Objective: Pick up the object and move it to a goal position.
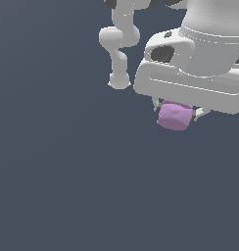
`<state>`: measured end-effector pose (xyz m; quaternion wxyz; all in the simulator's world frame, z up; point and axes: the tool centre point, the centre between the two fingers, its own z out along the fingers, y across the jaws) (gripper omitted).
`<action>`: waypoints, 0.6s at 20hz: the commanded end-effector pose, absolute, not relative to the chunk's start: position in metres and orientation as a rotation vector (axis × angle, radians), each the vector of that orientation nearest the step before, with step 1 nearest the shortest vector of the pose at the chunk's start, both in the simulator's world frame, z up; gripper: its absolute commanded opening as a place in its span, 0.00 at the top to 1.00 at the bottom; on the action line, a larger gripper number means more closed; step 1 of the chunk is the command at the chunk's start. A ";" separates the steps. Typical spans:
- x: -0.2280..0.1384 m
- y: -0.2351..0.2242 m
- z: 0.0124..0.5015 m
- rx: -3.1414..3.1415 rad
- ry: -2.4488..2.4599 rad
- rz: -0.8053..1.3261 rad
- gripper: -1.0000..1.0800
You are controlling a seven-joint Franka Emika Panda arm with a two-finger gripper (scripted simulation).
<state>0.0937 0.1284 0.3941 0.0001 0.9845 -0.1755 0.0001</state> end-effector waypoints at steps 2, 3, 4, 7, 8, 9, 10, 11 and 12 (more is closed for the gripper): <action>0.097 0.135 0.403 3.093 -0.552 0.000 1.00; 0.098 0.136 0.405 3.093 -0.552 0.000 1.00; 0.098 0.137 0.407 3.093 -0.552 0.000 1.00; 0.100 0.140 0.411 3.093 -0.552 0.000 1.00; 0.101 0.141 0.412 3.093 -0.552 0.000 1.00; 0.101 0.141 0.413 3.093 -0.552 0.000 1.00; 0.101 0.142 0.414 3.093 -0.552 0.000 1.00; 0.102 0.142 0.414 3.093 -0.552 0.000 1.00; 0.102 0.142 0.415 3.093 -0.552 0.000 1.00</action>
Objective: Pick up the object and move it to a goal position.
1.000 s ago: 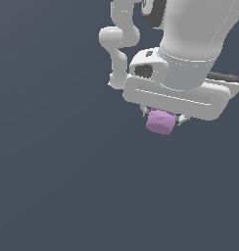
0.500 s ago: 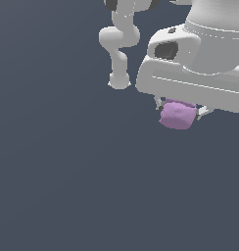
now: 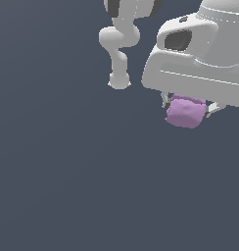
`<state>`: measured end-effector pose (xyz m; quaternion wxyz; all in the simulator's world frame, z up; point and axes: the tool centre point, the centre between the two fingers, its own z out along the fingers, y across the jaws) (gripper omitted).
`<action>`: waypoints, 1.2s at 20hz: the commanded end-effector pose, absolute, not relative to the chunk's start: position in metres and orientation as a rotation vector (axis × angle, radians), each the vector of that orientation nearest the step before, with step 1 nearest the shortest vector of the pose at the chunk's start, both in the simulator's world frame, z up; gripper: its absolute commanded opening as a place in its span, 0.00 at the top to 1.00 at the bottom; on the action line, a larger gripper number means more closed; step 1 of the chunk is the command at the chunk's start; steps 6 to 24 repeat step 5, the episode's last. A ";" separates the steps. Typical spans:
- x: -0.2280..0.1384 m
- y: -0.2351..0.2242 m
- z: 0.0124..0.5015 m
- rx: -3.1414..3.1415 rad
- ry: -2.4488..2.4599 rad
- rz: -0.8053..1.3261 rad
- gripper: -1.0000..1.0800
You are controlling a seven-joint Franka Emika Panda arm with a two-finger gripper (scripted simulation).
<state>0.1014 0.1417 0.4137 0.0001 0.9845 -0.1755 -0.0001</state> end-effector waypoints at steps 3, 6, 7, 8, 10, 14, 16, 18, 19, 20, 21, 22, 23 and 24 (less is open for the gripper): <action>0.102 0.143 0.416 3.093 -0.551 0.000 1.00; 0.102 0.143 0.416 3.093 -0.551 0.000 1.00; 0.102 0.143 0.416 3.093 -0.551 0.000 1.00; 0.102 0.143 0.416 3.093 -0.551 0.000 1.00; 0.102 0.143 0.416 3.093 -0.551 0.000 1.00; 0.102 0.143 0.416 3.093 -0.551 0.000 1.00; 0.102 0.143 0.416 3.093 -0.551 0.000 1.00; 0.102 0.143 0.416 3.093 -0.551 0.000 1.00; 0.102 0.143 0.416 3.093 -0.551 0.000 1.00; 0.102 0.143 0.416 3.093 -0.551 0.000 1.00; 0.102 0.143 0.416 3.093 -0.551 0.000 1.00; 0.102 0.143 0.416 3.093 -0.551 0.000 1.00; 0.102 0.143 0.416 3.093 -0.551 0.000 1.00; 0.102 0.143 0.416 3.093 -0.551 0.000 1.00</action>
